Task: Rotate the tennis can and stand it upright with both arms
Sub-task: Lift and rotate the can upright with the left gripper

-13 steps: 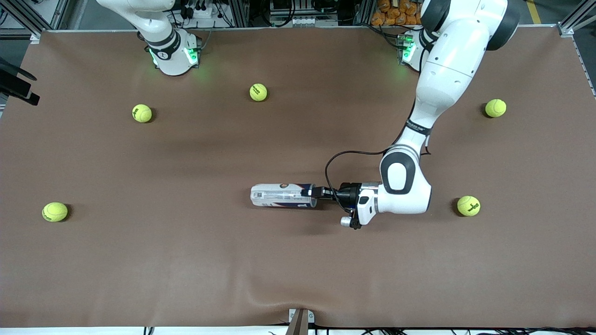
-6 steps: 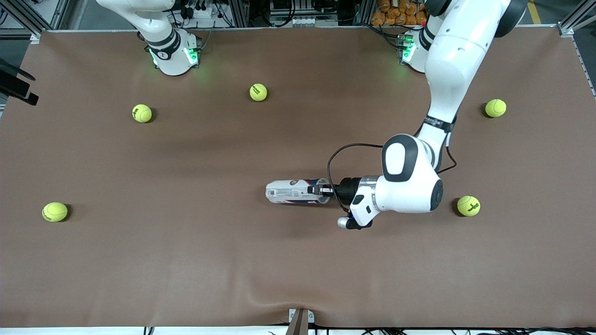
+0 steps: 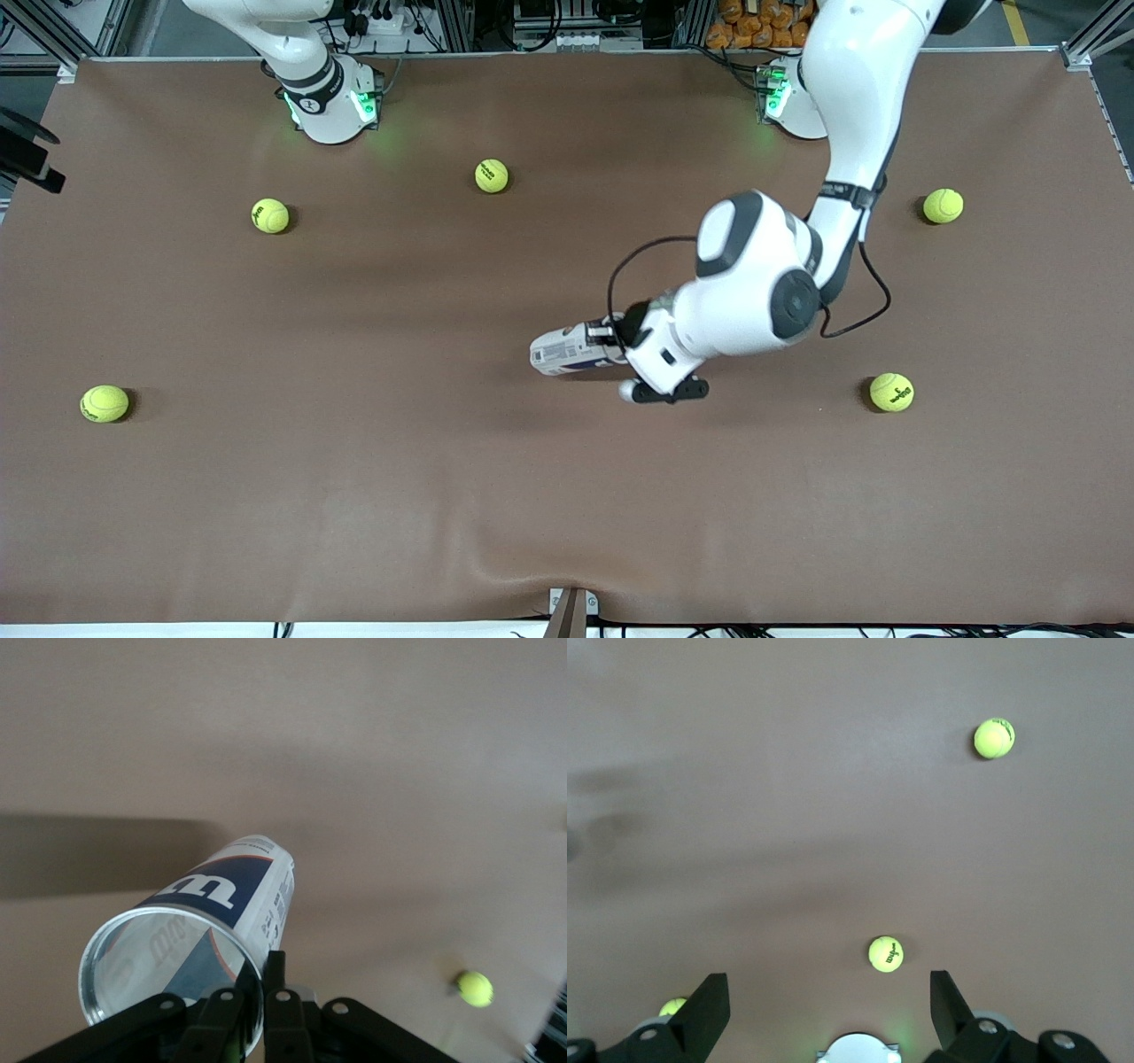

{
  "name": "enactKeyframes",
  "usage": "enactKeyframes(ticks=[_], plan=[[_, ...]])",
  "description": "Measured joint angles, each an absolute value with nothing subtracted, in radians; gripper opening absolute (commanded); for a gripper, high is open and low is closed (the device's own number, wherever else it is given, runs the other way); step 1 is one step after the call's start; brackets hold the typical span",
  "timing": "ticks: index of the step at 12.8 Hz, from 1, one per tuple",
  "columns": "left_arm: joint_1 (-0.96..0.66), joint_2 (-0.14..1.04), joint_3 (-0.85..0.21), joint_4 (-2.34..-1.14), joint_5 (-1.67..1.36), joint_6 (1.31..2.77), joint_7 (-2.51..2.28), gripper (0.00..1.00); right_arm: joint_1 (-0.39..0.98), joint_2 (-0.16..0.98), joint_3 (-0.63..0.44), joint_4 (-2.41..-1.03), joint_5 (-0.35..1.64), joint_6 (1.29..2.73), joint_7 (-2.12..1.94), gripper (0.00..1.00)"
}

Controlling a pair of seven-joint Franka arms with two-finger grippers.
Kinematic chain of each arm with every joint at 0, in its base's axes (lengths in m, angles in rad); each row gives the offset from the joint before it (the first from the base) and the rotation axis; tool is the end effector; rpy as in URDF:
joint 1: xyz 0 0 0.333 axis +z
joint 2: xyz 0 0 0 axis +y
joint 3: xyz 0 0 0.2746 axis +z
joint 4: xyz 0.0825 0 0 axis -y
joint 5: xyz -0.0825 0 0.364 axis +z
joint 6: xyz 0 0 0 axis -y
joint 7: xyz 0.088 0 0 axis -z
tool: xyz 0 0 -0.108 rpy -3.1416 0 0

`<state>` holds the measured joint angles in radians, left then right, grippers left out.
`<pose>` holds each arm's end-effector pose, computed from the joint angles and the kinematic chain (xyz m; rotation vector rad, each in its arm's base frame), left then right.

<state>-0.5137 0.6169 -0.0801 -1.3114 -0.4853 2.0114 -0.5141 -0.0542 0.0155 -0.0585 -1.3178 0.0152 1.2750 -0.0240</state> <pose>0.5672 -0.4025 0.3677 2.6624 0.1727 -0.2575 0.4997 -0.0543 0.6592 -3.1198 0.1322 0.0893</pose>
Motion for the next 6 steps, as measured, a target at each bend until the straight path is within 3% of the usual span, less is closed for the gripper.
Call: enactKeyframes(ticks=[6], plan=[[-0.681, 0.573, -0.076, -1.319, -0.117, 1.845, -0.871, 0.00, -0.058, 0.008, -0.043, -1.321, 0.015, 1.280, 0.049, 1.00]])
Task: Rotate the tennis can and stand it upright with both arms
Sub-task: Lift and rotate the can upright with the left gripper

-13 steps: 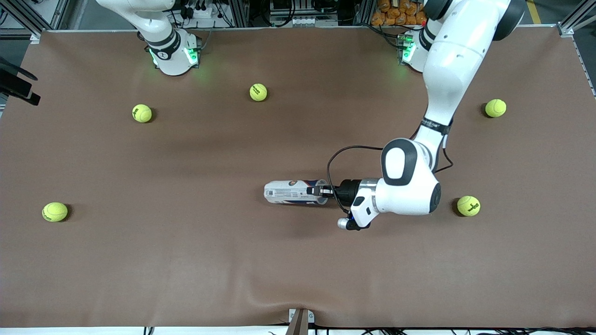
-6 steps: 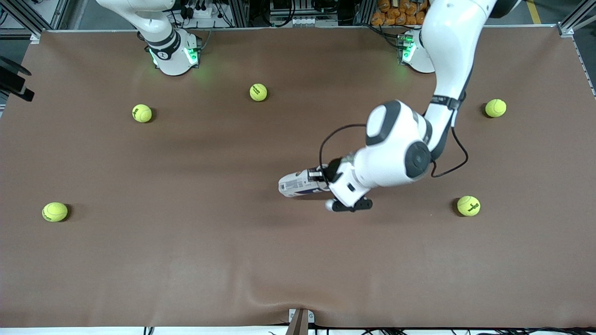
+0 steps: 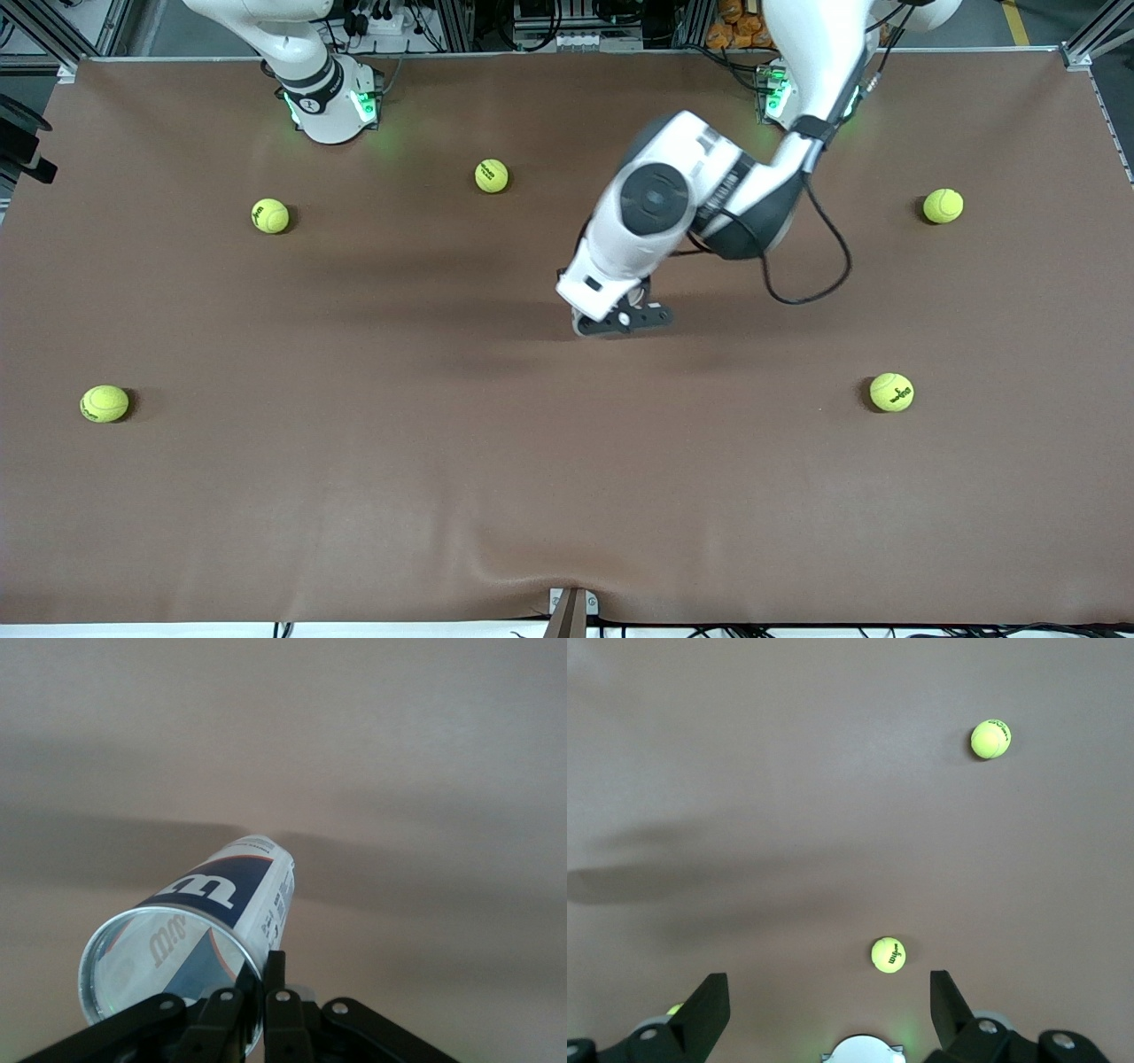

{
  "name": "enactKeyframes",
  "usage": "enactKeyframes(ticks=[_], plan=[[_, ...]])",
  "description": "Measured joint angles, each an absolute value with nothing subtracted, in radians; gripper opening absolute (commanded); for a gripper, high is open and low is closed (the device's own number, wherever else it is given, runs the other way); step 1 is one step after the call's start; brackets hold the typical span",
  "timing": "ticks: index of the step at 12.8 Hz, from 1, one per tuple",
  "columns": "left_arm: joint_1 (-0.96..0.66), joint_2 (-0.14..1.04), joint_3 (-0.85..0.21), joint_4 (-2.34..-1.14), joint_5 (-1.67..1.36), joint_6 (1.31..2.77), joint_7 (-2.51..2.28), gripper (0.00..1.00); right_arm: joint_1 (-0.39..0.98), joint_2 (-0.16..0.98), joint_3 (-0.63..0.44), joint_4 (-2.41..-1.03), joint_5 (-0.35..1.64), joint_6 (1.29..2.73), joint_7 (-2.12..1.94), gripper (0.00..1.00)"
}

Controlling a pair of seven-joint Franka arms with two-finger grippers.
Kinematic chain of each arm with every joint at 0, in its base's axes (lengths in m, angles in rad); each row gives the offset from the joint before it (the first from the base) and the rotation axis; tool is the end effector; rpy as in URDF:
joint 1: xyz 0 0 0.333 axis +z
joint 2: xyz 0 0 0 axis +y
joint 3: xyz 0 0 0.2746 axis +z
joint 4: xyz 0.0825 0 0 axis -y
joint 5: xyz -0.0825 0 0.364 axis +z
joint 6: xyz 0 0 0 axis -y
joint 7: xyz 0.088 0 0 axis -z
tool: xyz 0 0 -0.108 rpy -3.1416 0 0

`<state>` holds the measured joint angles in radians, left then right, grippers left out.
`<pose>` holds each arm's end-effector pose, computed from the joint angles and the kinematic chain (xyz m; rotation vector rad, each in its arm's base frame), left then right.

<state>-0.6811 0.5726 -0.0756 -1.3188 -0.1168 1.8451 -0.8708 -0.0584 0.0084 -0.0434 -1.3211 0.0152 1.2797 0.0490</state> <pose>0.4893 -0.4615 0.3725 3.0517 0.2438 -0.2176 0.4987 -0.0489 0.6618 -3.1166 0.2292 0.0772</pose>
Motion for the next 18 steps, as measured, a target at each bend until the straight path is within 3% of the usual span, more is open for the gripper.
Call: enactKeyframes(ticks=[5, 11, 13, 14, 18], plan=[[-0.788, 0.596, -0.071, -1.336, -0.046, 1.846, -1.066, 0.00, -0.058, 0.008, -0.033, -1.321, 0.015, 1.284, 0.070, 1.00], [-0.800, 0.627, -0.068, -1.334, -0.046, 1.870, -1.088, 0.00, -0.046, 0.009, -0.024, -1.325, 0.015, 1.289, 0.076, 1.00], [-0.800, 0.627, -0.068, -1.334, -0.046, 1.870, -1.088, 0.56, -0.047, 0.009, -0.026, -1.325, 0.014, 1.294, 0.077, 1.00], [-0.800, 0.627, -0.068, -1.335, -0.045, 1.872, -1.088, 0.72, -0.047, 0.009, -0.027, -1.325, 0.011, 1.296, 0.077, 1.00], [-0.800, 0.632, -0.063, -1.335, -0.044, 1.879, -1.101, 1.00, -0.046, 0.009, -0.027, -1.325, -0.004, 1.297, 0.077, 1.00]])
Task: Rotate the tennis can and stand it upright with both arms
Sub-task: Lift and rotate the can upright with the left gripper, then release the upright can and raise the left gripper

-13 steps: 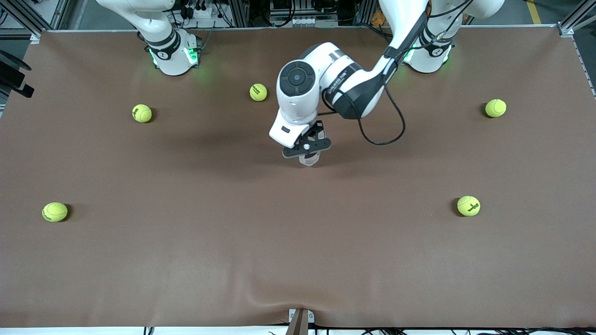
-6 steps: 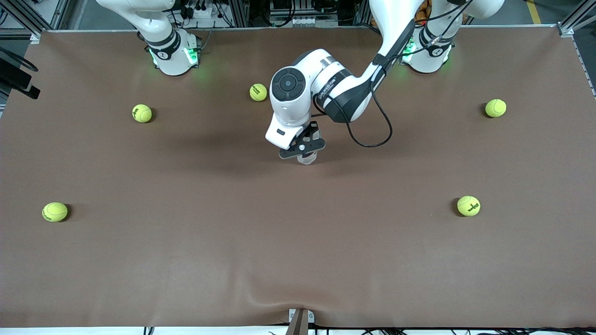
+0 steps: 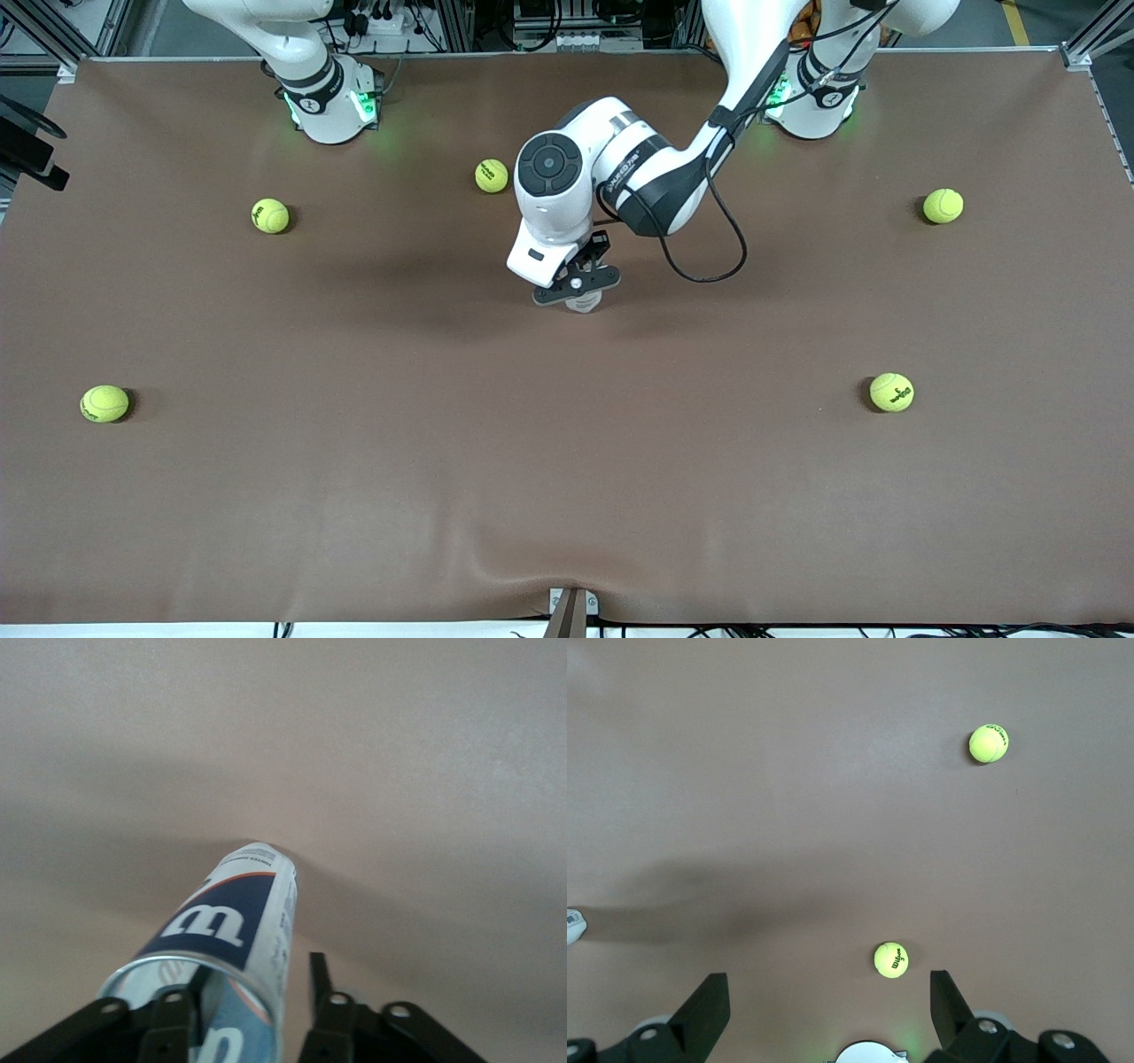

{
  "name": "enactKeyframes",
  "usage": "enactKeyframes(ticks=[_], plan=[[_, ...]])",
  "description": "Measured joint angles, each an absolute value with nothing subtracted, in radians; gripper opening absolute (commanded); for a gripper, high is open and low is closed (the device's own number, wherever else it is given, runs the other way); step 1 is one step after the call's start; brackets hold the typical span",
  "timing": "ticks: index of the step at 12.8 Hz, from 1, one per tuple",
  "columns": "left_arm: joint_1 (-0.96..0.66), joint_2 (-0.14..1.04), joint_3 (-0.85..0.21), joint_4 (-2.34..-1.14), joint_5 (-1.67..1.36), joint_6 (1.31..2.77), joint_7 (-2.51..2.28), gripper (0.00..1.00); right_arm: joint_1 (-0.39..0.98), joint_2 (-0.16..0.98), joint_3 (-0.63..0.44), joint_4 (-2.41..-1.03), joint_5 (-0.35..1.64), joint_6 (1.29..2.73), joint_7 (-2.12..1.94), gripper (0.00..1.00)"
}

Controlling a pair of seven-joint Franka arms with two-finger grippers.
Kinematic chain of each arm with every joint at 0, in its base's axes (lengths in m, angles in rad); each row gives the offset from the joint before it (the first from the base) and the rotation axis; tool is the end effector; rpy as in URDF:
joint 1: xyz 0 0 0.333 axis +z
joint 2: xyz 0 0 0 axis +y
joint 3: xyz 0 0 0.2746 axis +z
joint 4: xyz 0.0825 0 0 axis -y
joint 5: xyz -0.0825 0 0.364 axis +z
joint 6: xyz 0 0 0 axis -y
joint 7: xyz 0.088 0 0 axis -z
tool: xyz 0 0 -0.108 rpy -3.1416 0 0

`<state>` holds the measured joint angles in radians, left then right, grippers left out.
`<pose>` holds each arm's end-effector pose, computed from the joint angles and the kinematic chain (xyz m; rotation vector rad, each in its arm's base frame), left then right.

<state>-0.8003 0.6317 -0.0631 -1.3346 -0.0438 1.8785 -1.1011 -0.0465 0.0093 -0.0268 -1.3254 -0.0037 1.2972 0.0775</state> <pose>0.4419 -0.5097 0.3273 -3.0814 -0.4081 0.1769 0.5022 -0.0373 0.6610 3.1281 -0.2378 -0.0588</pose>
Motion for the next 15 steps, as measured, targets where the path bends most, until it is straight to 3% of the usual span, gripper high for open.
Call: enactKeyframes(ticks=[8, 15], plan=[[-0.767, 0.542, -0.062, -1.316, -0.047, 1.863, -1.122, 1.00, -0.046, 0.011, -0.026, -1.326, -0.004, 1.300, 0.078, 1.00], [-0.535, 0.478, -0.054, -1.316, -0.047, 1.842, -0.925, 1.00, -0.045, 0.026, -0.024, -1.329, -0.004, 1.319, 0.078, 1.00]])
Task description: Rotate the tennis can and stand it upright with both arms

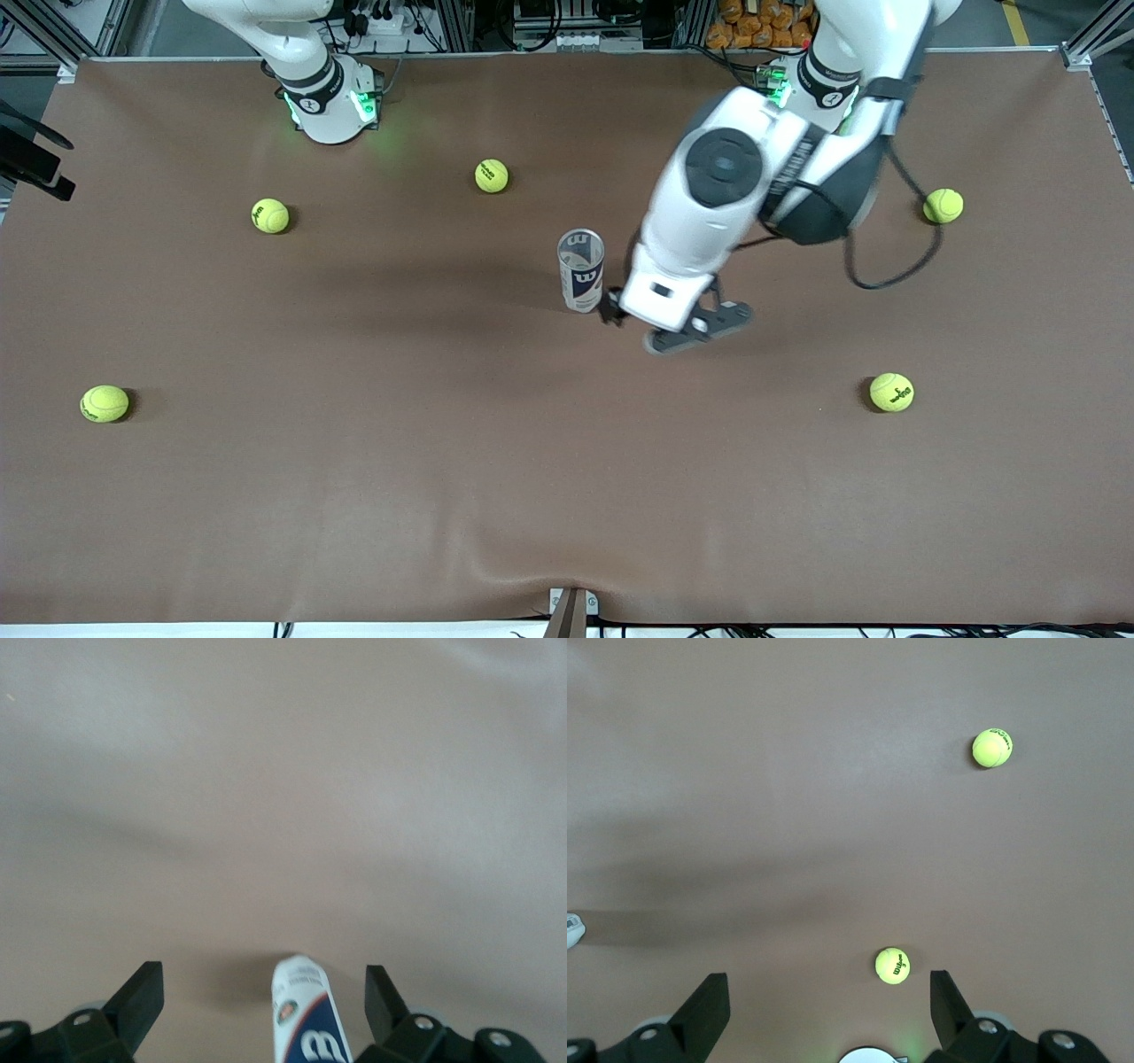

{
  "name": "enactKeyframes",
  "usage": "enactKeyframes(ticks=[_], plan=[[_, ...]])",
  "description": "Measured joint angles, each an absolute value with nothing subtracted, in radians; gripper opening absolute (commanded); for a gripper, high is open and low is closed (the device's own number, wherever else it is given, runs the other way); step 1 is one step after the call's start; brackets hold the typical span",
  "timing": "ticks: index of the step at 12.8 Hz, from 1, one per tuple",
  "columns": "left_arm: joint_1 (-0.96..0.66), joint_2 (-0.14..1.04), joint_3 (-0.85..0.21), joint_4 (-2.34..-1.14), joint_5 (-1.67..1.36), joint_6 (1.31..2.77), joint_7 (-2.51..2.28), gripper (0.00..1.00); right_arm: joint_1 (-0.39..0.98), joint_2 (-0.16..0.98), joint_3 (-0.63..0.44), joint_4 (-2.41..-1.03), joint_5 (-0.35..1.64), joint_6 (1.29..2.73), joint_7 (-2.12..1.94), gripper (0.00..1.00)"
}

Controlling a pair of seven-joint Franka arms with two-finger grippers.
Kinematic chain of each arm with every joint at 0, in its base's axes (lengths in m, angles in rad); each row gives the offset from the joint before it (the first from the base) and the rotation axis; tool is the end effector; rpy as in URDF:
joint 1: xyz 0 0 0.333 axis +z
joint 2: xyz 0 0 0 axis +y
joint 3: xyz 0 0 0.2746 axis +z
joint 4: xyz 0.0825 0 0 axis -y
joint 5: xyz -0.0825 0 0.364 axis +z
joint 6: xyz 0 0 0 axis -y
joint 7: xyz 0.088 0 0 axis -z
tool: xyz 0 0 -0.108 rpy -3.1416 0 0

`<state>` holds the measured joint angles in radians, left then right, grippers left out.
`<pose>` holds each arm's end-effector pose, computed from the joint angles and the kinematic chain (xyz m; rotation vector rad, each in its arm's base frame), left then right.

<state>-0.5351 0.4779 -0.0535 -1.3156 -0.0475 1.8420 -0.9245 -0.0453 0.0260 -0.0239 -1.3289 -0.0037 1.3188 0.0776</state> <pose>0.5553 -0.3674 0.4359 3.0087 0.5383 -0.0194 0.5103 -0.0356 0.6528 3.1282 -0.2314 -0.0566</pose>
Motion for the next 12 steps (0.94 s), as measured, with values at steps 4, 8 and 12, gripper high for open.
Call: enactKeyframes(ticks=[4, 8, 12], plan=[[-0.442, 0.464, -0.053, -1.316, -0.047, 1.821, -0.830, 1.00, -0.045, 0.037, -0.024, -1.329, -0.004, 1.321, 0.078, 1.00], [-0.333, 0.456, -0.052, -1.316, -0.047, 1.796, -0.694, 1.00, -0.045, 0.037, -0.023, -1.329, -0.004, 1.321, 0.077, 1.00], [-0.171, 0.424, -0.090, -1.316, -0.047, 1.749, -0.517, 1.00, -0.044, 0.037, -0.023, -1.329, -0.004, 1.321, 0.077, 1.00]])
